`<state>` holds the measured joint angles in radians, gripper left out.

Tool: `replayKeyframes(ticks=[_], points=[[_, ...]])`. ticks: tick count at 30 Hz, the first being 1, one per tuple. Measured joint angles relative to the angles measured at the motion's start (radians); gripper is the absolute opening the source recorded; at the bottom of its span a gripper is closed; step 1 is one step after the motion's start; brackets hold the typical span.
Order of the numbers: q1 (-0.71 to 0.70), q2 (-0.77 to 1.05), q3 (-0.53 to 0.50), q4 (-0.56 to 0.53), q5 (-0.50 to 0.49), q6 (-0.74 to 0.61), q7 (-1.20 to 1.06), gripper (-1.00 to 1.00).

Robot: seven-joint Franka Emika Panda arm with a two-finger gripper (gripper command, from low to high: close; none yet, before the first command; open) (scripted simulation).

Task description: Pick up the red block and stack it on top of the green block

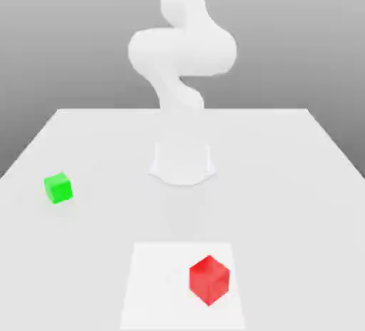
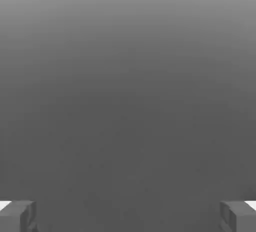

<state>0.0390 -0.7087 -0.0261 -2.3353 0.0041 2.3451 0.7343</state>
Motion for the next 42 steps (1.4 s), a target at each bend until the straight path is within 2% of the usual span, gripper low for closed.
replayKeyframes(ticks=[12, 21, 27, 28, 35, 40, 42], points=[[0.143, 0.442, -0.084, -0.170, 0.048, 0.217, -0.339, 0.00], [0.187, 0.766, -0.084, -0.297, 0.034, 0.380, -0.555, 0.00], [0.159, 0.982, -0.046, -0.286, 0.073, 0.549, -0.613, 0.00], [0.153, 1.007, -0.038, -0.282, 0.079, 0.571, -0.617, -1.00], [0.152, 1.008, -0.037, -0.282, 0.077, 0.570, -0.616, -1.00], [0.166, 0.851, -0.061, -0.306, 0.030, 0.437, -0.581, -1.00], [0.129, 0.793, -0.093, -0.321, -0.002, 0.398, -0.539, -1.00]])
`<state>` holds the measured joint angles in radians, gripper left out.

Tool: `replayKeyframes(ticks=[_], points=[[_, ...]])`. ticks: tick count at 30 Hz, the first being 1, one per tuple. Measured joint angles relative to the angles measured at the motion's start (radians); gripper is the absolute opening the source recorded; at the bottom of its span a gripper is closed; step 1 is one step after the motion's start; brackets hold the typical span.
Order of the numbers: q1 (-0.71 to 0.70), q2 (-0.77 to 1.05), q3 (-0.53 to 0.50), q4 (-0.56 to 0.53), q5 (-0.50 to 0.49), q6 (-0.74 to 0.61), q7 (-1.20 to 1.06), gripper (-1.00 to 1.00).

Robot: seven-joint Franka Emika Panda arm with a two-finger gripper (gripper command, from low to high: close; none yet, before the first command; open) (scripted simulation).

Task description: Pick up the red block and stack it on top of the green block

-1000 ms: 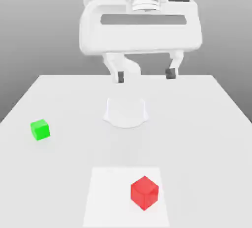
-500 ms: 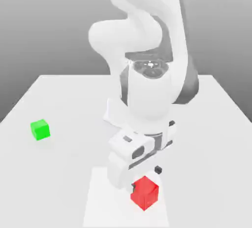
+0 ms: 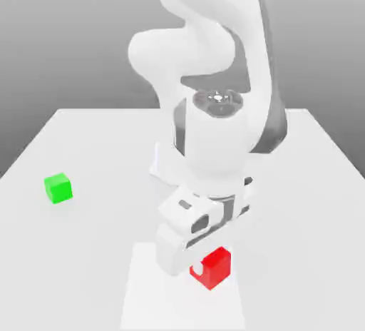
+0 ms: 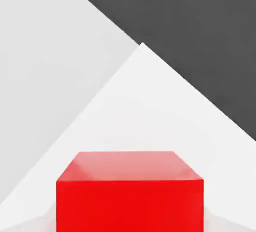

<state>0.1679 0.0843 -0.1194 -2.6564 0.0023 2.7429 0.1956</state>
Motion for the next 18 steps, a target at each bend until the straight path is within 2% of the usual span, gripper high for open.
replayKeyframes(ticks=[7, 18], points=[[-0.300, -0.152, -0.123, -0.067, -0.150, -0.065, 0.241, -1.00], [-0.700, -0.327, -0.314, -0.190, -0.291, -0.108, 0.563, -1.00]])
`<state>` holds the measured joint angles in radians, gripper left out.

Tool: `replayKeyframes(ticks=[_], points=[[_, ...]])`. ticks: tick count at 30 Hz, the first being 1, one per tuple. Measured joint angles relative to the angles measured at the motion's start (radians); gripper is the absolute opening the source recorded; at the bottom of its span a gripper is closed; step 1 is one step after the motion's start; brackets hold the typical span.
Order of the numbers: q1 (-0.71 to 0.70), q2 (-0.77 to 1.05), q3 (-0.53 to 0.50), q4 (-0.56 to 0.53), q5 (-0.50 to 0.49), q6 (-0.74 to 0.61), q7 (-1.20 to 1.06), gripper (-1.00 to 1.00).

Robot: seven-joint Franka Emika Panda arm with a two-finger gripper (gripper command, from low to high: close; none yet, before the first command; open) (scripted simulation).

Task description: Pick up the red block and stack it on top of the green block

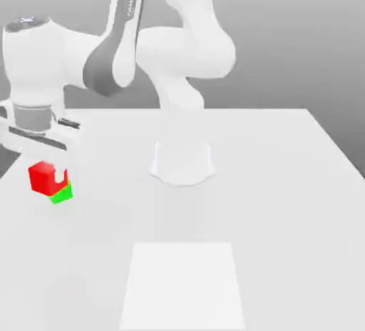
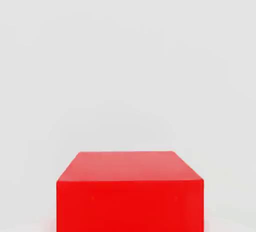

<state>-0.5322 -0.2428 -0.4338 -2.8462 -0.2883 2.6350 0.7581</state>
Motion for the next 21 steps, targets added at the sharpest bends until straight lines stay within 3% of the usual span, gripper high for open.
replayKeyframes(ticks=[6, 14, 21], points=[[-0.204, -0.042, -0.100, -0.073, -0.023, 0.018, 0.136, -1.00], [-0.081, 0.096, -0.186, -0.085, 0.205, 0.112, -0.003, -1.00], [-0.004, 0.209, -0.204, -0.081, 0.406, 0.190, -0.140, -1.00]])
